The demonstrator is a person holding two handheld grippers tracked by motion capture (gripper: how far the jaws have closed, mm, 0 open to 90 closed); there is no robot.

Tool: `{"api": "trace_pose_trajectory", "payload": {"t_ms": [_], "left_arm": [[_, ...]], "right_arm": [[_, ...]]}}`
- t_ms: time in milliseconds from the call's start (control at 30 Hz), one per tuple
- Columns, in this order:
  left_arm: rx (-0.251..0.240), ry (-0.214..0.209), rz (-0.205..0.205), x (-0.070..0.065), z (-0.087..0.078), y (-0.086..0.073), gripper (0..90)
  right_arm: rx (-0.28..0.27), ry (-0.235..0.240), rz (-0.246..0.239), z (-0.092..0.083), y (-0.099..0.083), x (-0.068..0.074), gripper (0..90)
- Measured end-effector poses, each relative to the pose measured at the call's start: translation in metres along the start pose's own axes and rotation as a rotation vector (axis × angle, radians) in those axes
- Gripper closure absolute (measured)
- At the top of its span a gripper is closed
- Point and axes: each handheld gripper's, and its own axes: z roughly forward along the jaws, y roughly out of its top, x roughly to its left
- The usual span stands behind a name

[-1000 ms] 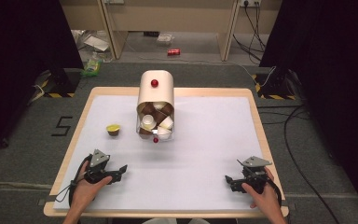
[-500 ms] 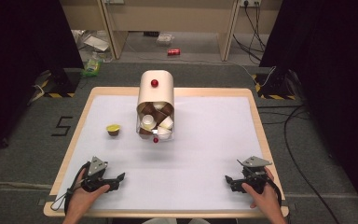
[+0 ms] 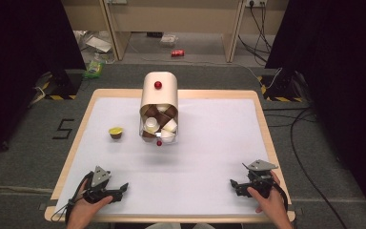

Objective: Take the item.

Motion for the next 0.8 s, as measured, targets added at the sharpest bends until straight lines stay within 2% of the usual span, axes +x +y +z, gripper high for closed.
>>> {"api": "trace_pose_trajectory", "payload": {"t_ms": [267,400,800], "left_arm": [[-0.046,0.011,-0.042,-0.004,-0.005,-0.012,15.6],[-0.061,0.019,-0.046,-0.005,-0.005,-0.014,15.6],[-0.089,0.001,-0.046,-0.002,-0.005,-0.018,15.1]], "right_arm": [[-0.002,-0.001,-0.007,0.000,0.000,-0.001,0.4],[-0.002,-0.001,-0.007,0.000,0.000,-0.001,0.4],[-0.003,-0.005,-0.012,0.000,0.000,0.000,0.7]]}}
